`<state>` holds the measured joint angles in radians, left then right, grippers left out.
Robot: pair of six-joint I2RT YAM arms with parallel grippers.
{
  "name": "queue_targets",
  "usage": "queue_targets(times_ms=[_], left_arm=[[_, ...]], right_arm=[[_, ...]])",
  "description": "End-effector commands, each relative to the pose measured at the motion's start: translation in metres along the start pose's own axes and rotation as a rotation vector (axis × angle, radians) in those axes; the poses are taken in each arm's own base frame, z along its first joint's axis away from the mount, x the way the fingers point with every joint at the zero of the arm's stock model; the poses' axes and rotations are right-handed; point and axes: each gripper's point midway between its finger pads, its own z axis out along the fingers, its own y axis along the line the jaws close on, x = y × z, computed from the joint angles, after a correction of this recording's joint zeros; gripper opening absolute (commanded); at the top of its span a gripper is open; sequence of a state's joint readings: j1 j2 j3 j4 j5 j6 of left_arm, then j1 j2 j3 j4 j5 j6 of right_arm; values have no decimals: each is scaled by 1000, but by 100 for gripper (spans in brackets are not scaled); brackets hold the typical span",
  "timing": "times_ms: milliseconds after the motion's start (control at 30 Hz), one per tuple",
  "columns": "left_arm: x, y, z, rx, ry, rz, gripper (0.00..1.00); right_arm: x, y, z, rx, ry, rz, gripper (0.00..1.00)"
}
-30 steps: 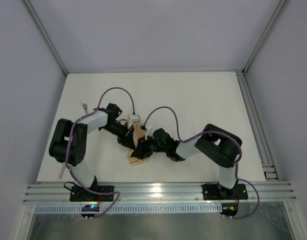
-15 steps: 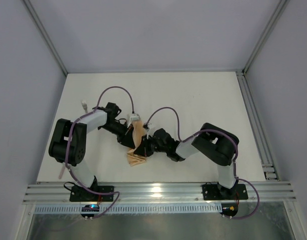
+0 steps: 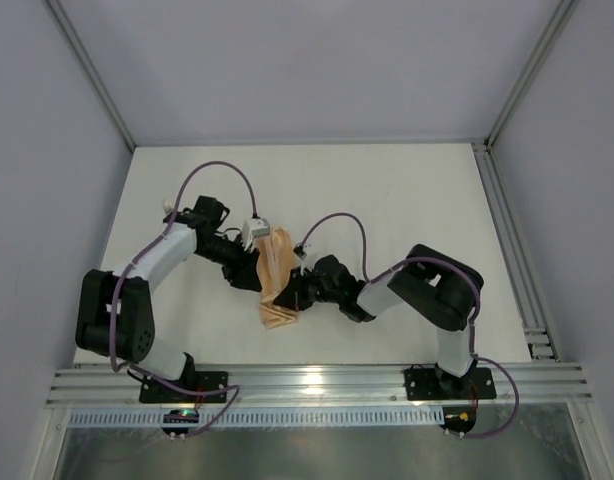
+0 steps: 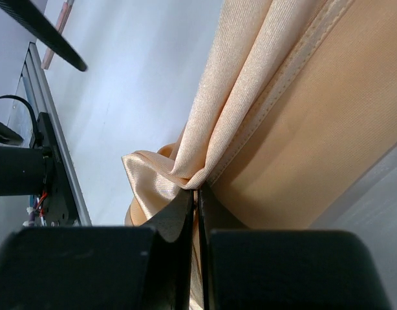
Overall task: Fold the napkin into a case and place the utensils inside
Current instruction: Pick up the top corner of the smaller rectangle folded napkin, then stuff the top corner of the smaller-rectangle-folded napkin at the center of the board.
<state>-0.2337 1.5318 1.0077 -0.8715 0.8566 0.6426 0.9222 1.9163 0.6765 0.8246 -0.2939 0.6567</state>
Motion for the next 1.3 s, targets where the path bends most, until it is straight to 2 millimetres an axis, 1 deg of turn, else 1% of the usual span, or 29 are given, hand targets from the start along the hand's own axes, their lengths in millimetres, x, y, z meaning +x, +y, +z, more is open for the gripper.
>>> queue_targets(times_ms=[0,33,67,100,133,167,200,233,300,333,367,433,467,633,800,900,933,967,1033,1067,1167,1267], left_arm=[[0,-6,-20,-86,39,75,47],[3,-7,-20,-105,57,95,41],[5,-14,-13,-104,81,138,37],[16,-15,-10,-129,119,158,34],[17,-14,-3,-140,128,194,29],[21,-20,6,-130,154,230,28],[34,-15,10,-161,198,235,28],[30,-8,15,-193,193,265,28],[35,-6,28,-210,231,312,29],[38,-1,32,-233,262,330,35],[34,-1,40,-234,260,366,38],[37,4,47,-246,273,371,43],[31,8,51,-261,247,368,44],[24,11,59,-257,213,373,50],[23,11,61,-250,205,384,51],[28,4,63,-202,218,402,53],[36,2,62,-177,251,412,55],[39,2,62,-167,268,414,55],[53,0,62,-132,326,400,55],[55,0,62,-124,338,398,55],[56,-1,63,-111,339,398,52],[50,-2,65,-106,322,393,37]], right_arm=[[-12,5,-5,-5,-25,-25,3],[-11,4,-5,-5,-19,-23,3],[-10,5,-5,-15,-12,-24,3],[-11,6,-4,-21,-11,-19,3],[-11,4,-4,-20,-9,-13,3],[-12,4,-4,-28,-5,-9,3],[-12,4,-4,-30,-2,-6,3],[-11,2,-4,-28,-1,-2,3],[-11,0,-4,-22,2,1,3],[-10,-1,-3,-22,5,3,3],[-10,0,-3,-24,7,5,3],[-9,0,-3,-26,9,5,3],[-9,0,-3,-26,9,6,3],[-6,-1,-5,-22,24,1,3],[-3,-2,-6,-19,34,-9,3],[-4,-2,-6,-21,33,-13,3],[-3,-2,-5,-22,34,-13,3],[-3,-1,-5,-27,36,-13,3],[-4,-1,-5,-29,36,-14,3],[-4,0,-4,-33,37,-16,3],[-4,2,-3,-40,44,-22,3],[-3,3,-3,-48,64,-37,3]])
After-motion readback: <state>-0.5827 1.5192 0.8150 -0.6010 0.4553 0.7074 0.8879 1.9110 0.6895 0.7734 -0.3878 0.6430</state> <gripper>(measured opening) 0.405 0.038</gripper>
